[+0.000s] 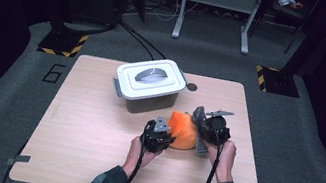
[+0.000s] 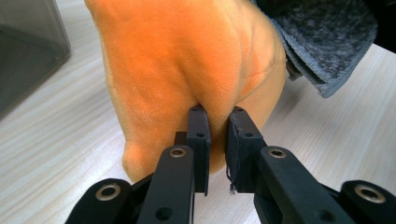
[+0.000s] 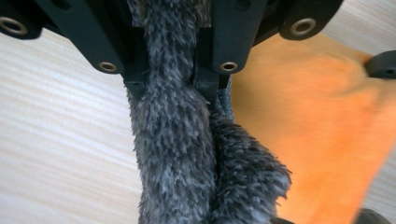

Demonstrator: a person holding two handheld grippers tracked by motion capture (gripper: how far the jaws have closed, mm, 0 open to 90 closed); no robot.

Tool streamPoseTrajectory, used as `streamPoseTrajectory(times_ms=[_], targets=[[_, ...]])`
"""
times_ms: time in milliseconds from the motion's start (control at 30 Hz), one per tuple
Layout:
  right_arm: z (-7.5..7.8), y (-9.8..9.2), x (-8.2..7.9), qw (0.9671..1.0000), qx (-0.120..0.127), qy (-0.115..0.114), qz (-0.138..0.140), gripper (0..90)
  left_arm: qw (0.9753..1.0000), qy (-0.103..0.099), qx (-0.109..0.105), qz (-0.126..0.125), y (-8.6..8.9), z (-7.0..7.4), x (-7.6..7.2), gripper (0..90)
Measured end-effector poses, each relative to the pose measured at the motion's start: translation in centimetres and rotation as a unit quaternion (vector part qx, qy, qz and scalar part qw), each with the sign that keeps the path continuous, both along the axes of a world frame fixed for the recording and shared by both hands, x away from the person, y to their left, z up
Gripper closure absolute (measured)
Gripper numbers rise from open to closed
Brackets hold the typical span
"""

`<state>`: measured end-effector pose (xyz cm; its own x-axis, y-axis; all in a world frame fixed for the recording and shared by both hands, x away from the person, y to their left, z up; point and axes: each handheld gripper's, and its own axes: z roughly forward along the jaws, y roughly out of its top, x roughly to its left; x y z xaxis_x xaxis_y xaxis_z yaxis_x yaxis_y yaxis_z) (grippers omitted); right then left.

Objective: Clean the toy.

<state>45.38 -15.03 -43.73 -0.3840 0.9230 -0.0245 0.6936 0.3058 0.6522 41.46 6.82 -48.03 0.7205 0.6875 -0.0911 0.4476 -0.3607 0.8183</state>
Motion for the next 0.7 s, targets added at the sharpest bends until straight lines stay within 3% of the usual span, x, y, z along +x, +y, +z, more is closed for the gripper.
streamPoseTrajectory(times_ms=[133,300,433,467,567,600,633,667,700], targets=[[-1.3,-1.3,0.7,0.9994,0.014,0.025,-0.019,74.1,1.0,-0.002,0.004,0.0,0.1,0.0,0.0,80.9],[-3.7,-2.2,1.3,0.9973,0.007,0.063,-0.037,73.9,1.0,-0.002,0.001,0.003,0.3,-0.1,0.1,80.7],[-4.3,-2.6,1.4,0.9966,0.01,0.072,-0.038,73.6,1.0,-0.001,0.001,0.004,0.3,-0.1,0.1,80.8],[-4.1,-2.7,1.3,0.9967,0.012,0.07,-0.039,73.6,1.0,-0.003,0.002,0.003,0.4,-0.1,0.1,80.8],[-1.4,-2.7,0.3,0.9987,0.014,0.033,-0.037,73.6,1.0,0.003,0.001,0.003,0.4,-0.1,0.1,80.8],[-1.4,-2.7,0.3,0.9987,0.014,0.033,-0.037,73.6,1.0,0.004,0.0,0.004,0.4,-0.2,0.1,80.8],[0.1,-2.2,-0.2,0.9996,0.01,0.01,-0.024,73.6,1.0,0.002,0.001,0.005,0.5,-0.2,0.1,80.8],[0.1,-2.2,-0.2,0.9996,0.01,0.01,-0.024,73.6,1.0,0.002,0.001,0.005,0.5,-0.2,0.1,80.8],[1.6,-1.2,-0.8,0.9998,0.015,-0.002,-0.009,73.6,1.0,0.002,0.002,0.006,0.5,-0.2,0.2,80.8]])
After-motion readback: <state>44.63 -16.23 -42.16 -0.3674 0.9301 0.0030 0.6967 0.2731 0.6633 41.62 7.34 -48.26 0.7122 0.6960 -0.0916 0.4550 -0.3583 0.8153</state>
